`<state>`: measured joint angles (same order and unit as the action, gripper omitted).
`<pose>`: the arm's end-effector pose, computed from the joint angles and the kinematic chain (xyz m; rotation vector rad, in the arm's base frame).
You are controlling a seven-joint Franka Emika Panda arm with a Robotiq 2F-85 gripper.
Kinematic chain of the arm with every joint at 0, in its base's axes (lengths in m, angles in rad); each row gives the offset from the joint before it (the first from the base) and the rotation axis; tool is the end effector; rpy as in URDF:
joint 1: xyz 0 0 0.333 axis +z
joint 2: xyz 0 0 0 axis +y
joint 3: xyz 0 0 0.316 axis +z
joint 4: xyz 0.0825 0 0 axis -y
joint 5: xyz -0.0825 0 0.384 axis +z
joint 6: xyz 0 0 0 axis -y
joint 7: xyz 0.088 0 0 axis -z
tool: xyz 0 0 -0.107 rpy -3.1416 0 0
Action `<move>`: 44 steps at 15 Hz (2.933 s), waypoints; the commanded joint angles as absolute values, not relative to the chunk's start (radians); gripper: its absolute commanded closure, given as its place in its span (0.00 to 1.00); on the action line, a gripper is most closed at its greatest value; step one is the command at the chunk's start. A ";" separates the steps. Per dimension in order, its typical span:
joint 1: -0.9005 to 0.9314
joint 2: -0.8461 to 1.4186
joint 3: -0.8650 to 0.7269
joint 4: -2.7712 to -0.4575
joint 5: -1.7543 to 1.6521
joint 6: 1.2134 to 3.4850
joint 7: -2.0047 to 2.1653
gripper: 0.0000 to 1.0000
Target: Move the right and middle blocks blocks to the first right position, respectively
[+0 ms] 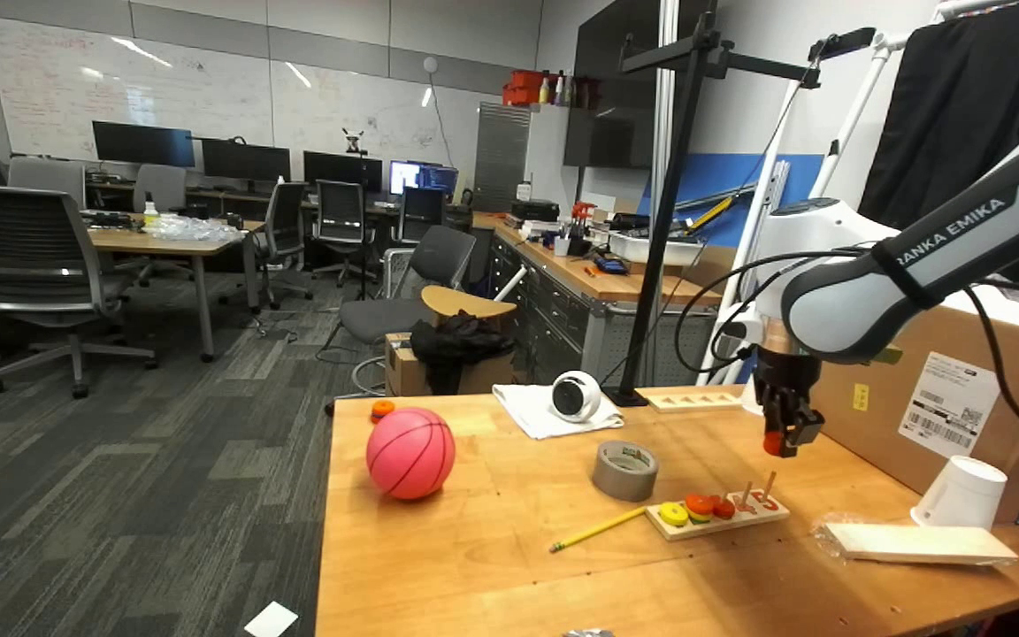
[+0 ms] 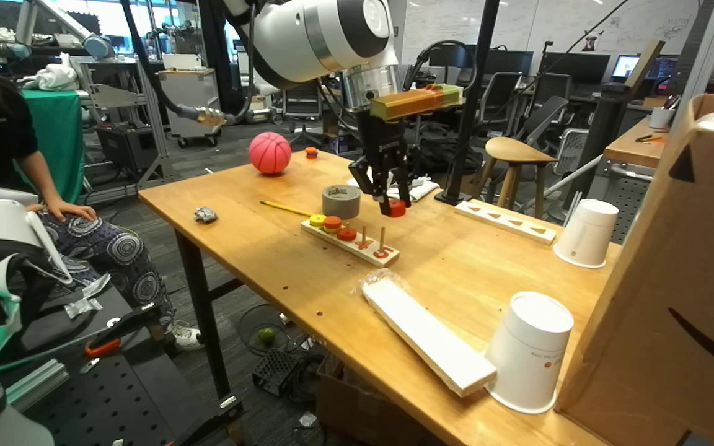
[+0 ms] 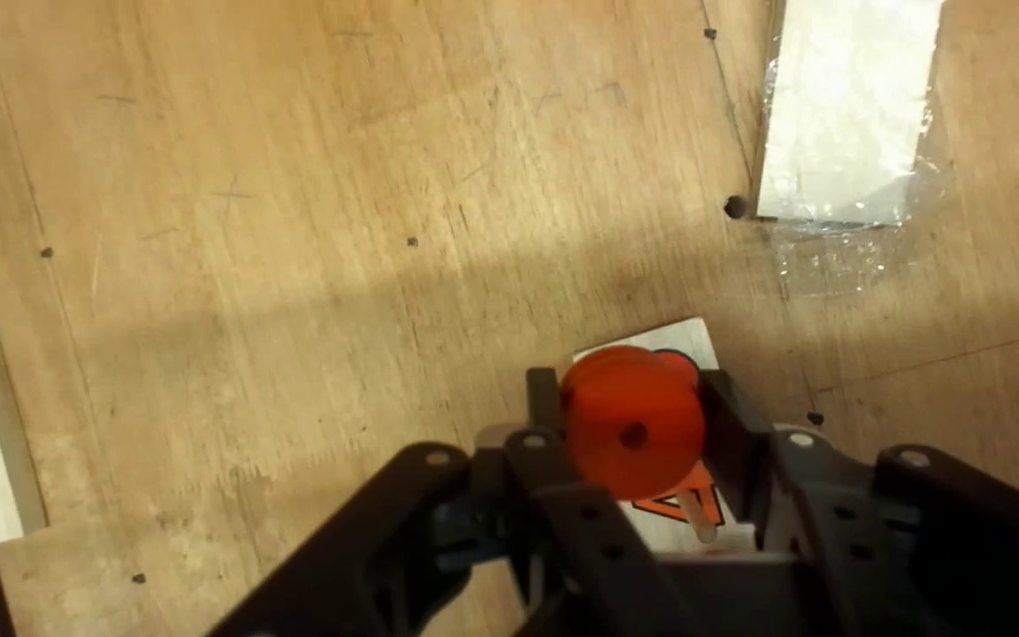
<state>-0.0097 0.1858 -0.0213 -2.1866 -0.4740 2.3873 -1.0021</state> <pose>0.5557 -0.0213 0.3049 2.2459 1.7389 -0.2157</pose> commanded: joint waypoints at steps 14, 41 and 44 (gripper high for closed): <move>-0.021 0.119 -0.013 -2.284 -0.413 2.448 -0.903 0.77; -0.038 0.175 -0.007 -2.254 -0.335 2.473 -0.851 0.77; -0.036 0.183 -0.009 -2.253 -0.349 2.476 -0.839 0.77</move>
